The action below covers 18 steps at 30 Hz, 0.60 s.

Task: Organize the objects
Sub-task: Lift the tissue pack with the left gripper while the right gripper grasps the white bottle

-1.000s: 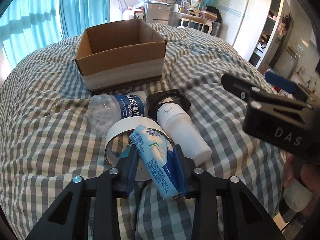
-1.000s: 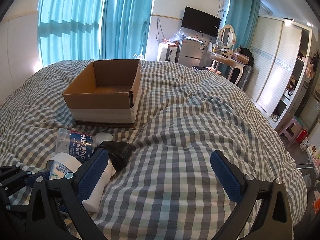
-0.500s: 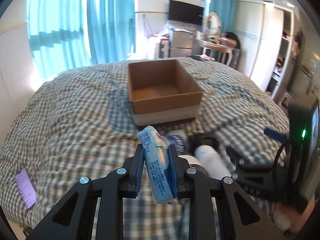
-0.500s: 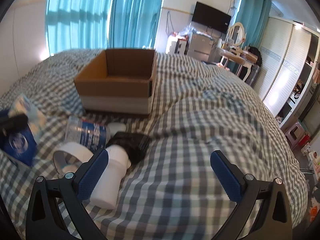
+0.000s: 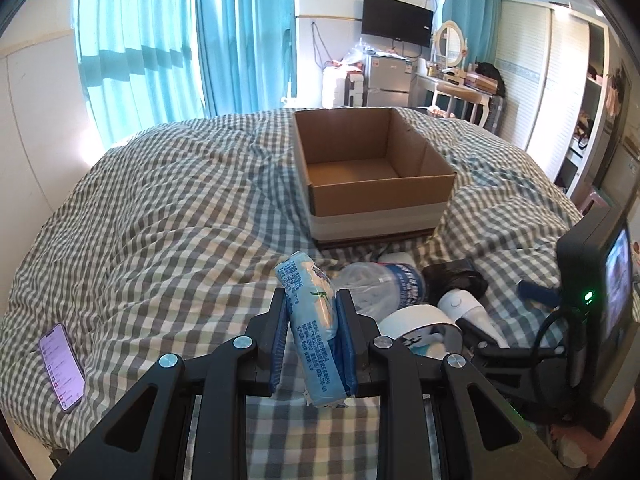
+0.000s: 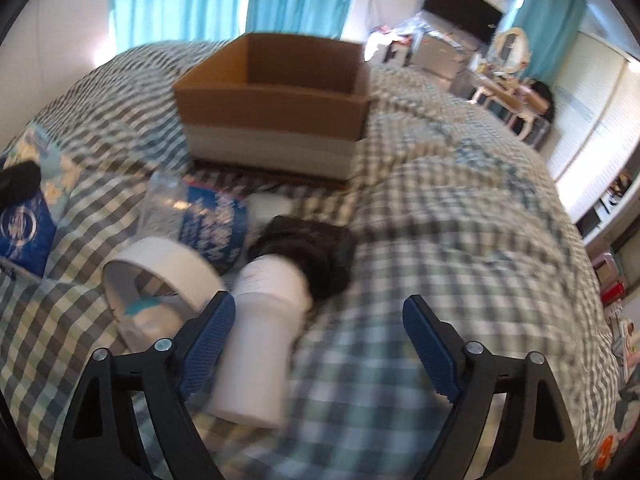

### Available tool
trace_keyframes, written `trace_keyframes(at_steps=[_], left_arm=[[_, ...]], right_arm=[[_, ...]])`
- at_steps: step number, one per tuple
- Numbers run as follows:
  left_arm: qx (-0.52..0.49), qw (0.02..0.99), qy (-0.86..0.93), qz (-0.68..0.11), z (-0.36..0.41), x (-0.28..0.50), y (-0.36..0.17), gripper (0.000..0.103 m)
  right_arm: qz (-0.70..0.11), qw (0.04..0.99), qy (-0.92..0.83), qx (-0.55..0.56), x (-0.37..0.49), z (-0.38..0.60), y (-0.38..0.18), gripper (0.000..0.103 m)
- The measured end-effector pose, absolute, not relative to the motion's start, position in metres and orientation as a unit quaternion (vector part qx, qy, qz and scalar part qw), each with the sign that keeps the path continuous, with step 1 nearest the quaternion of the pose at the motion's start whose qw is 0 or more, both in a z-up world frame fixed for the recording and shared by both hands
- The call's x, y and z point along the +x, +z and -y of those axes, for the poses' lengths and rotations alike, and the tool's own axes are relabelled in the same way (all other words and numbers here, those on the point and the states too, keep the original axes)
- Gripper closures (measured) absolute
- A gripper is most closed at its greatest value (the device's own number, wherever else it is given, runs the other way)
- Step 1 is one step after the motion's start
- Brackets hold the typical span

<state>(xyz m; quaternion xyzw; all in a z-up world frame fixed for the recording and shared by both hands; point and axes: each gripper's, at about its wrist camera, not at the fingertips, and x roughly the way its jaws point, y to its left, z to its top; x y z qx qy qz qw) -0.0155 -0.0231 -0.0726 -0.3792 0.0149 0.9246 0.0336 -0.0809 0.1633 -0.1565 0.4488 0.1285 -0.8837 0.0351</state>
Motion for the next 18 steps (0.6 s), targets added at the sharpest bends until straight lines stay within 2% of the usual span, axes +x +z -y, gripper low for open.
trace_keyframes(at_steps=[11, 13, 16, 17, 18], left_arm=[[-0.375, 0.023, 0.927, -0.002, 0.043, -0.023, -0.076, 0.079], [-0.374, 0.022, 0.927, 0.001, 0.046, -0.023, -0.075, 0.079], [-0.374, 0.023, 0.927, 0.006, 0.051, -0.023, -0.075, 0.079], [-0.374, 0.023, 0.927, 0.007, 0.052, -0.023, -0.074, 0.079], [-0.373, 0.023, 0.928, 0.008, 0.053, -0.023, -0.074, 0.079]], right_arm=[[-0.145, 0.044, -0.874, 0.462, -0.077, -0.154, -0.166, 0.027], [-0.150, 0.047, -0.867, 0.472, -0.073, -0.153, -0.168, 0.030], [-0.157, 0.056, -0.861, 0.480, -0.071, -0.149, -0.171, 0.039], [-0.156, 0.060, -0.859, 0.485, -0.071, -0.148, -0.172, 0.045], [-0.151, 0.068, -0.857, 0.488, -0.072, -0.148, -0.173, 0.058]])
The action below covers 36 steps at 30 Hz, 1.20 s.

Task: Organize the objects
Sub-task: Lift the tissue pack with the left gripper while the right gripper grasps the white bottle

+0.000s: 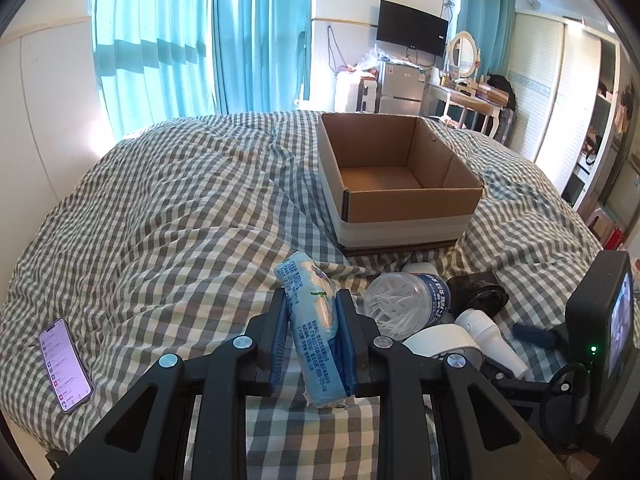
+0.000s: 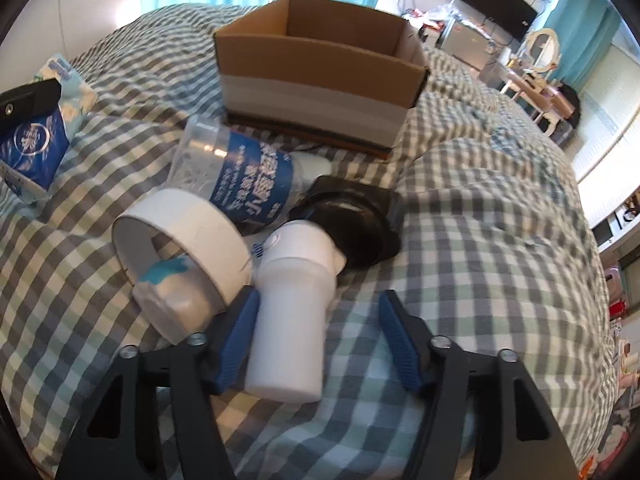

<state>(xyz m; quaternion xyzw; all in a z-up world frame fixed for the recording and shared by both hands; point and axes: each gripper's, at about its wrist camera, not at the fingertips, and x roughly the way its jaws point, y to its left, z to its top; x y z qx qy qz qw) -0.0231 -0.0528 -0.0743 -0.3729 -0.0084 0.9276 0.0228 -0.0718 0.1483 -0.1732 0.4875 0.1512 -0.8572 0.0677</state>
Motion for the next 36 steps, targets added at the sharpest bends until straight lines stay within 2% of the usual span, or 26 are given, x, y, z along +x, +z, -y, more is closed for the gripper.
trace_keyframes(at_steps=[1, 2, 10, 26, 28, 29, 36], left_arm=[[-0.373, 0.023, 0.928, 0.009, 0.053, -0.023, -0.074, 0.079], [-0.373, 0.024, 0.927, 0.010, 0.054, -0.022, -0.074, 0.079], [-0.372, 0.025, 0.928, 0.012, 0.055, -0.022, -0.072, 0.079], [-0.349, 0.051, 0.936, -0.007, 0.029, -0.039, -0.031, 0.079], [-0.345, 0.058, 0.937, -0.005, 0.025, -0.046, -0.023, 0.079], [-0.343, 0.061, 0.937, -0.004, 0.023, -0.051, -0.017, 0.079], [-0.328, 0.061, 0.943, -0.010, 0.008, -0.093, 0.004, 0.079]], right_arm=[[-0.143, 0.081, -0.855, 0.493, -0.072, -0.148, -0.175, 0.064], [-0.142, 0.085, -0.852, 0.496, -0.072, -0.146, -0.176, 0.066], [-0.131, 0.084, -0.870, 0.468, -0.066, -0.146, -0.157, 0.069], [-0.127, 0.101, -0.916, 0.367, -0.071, -0.146, -0.056, 0.078], [-0.118, 0.107, -0.919, 0.359, -0.076, -0.147, -0.045, 0.085], [-0.118, 0.110, -0.921, 0.354, -0.079, -0.146, -0.039, 0.099], [-0.121, 0.114, -0.930, 0.327, -0.111, -0.139, -0.010, 0.099]])
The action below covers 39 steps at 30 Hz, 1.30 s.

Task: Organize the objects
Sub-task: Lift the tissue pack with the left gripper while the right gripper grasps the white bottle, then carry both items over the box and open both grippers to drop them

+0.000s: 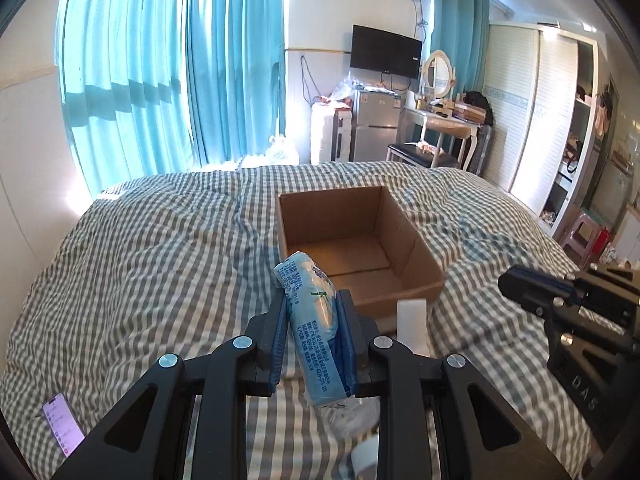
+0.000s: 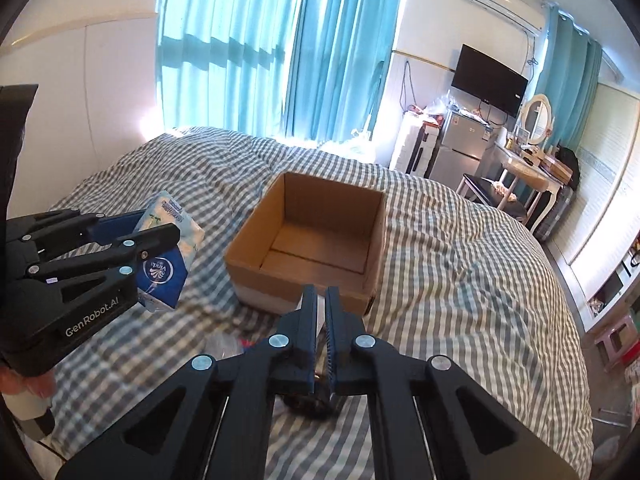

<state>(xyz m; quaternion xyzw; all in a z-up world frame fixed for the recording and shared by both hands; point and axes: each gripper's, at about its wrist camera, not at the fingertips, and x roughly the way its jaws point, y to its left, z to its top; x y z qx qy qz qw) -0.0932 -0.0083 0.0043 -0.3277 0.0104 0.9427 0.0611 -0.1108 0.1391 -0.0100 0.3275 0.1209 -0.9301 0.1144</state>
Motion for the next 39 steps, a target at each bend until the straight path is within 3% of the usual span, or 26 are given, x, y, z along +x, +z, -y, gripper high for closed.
trace_keyframes(at_steps=[7, 10, 12, 13, 30, 39], left_arm=[[-0.354, 0.040, 0.934, -0.014, 0.007, -0.116, -0.033, 0.079], [-0.363, 0.033, 0.931, -0.012, 0.009, -0.121, -0.046, 0.079], [-0.366, 0.030, 0.930, -0.016, 0.010, -0.124, -0.052, 0.079], [-0.368, 0.030, 0.929, -0.016, 0.010, -0.125, -0.055, 0.079], [-0.383, 0.026, 0.923, -0.011, 0.016, -0.127, -0.071, 0.079], [-0.351, 0.037, 0.935, -0.016, 0.012, -0.112, -0.036, 0.079]], right_arm=[[-0.078, 0.131, -0.907, 0.394, -0.143, -0.149, -0.065, 0.098], [-0.062, 0.134, -0.892, 0.428, -0.157, -0.151, -0.094, 0.083], [-0.048, 0.133, -0.884, 0.447, -0.164, -0.151, -0.110, 0.065], [-0.043, 0.135, -0.880, 0.453, -0.168, -0.150, -0.117, 0.063], [-0.057, 0.126, -0.866, 0.480, -0.190, -0.141, -0.152, 0.059], [-0.061, 0.133, -0.900, 0.410, -0.155, -0.139, -0.087, 0.060]])
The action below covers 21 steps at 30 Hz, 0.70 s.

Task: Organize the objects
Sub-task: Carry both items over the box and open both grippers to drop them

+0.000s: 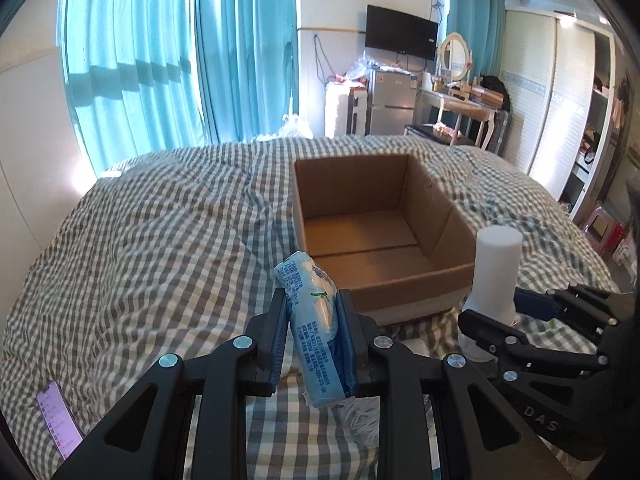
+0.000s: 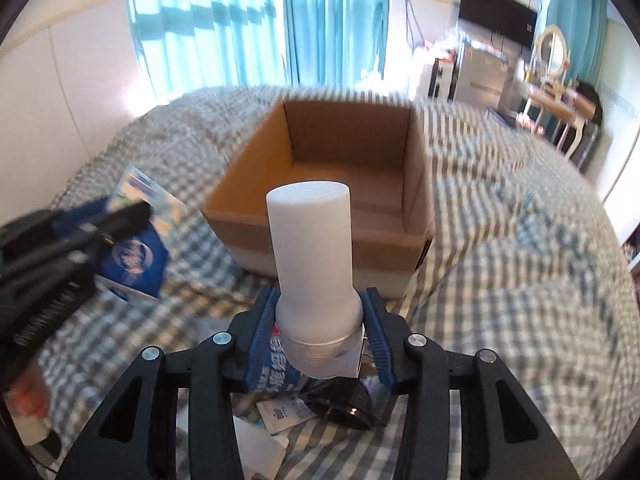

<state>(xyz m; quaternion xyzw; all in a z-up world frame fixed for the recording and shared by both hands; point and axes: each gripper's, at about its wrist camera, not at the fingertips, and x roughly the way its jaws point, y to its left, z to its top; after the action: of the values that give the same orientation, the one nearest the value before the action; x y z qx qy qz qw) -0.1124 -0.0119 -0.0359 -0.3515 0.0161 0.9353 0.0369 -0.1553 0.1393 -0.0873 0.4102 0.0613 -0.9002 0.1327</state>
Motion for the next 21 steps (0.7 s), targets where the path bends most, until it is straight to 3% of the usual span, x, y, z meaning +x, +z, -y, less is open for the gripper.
trace_keyframes(at_steps=[11, 21], left_arm=[[-0.312, 0.063, 0.948, -0.015, 0.009, -0.169, 0.017, 0.079], [-0.352, 0.099, 0.931, -0.020, -0.005, -0.262, -0.028, 0.079]], right_arm=[[-0.054, 0.136, -0.922, 0.358, -0.197, -0.137, -0.016, 0.060], [-0.022, 0.131, -0.901, 0.412, -0.315, -0.149, -0.040, 0.060]])
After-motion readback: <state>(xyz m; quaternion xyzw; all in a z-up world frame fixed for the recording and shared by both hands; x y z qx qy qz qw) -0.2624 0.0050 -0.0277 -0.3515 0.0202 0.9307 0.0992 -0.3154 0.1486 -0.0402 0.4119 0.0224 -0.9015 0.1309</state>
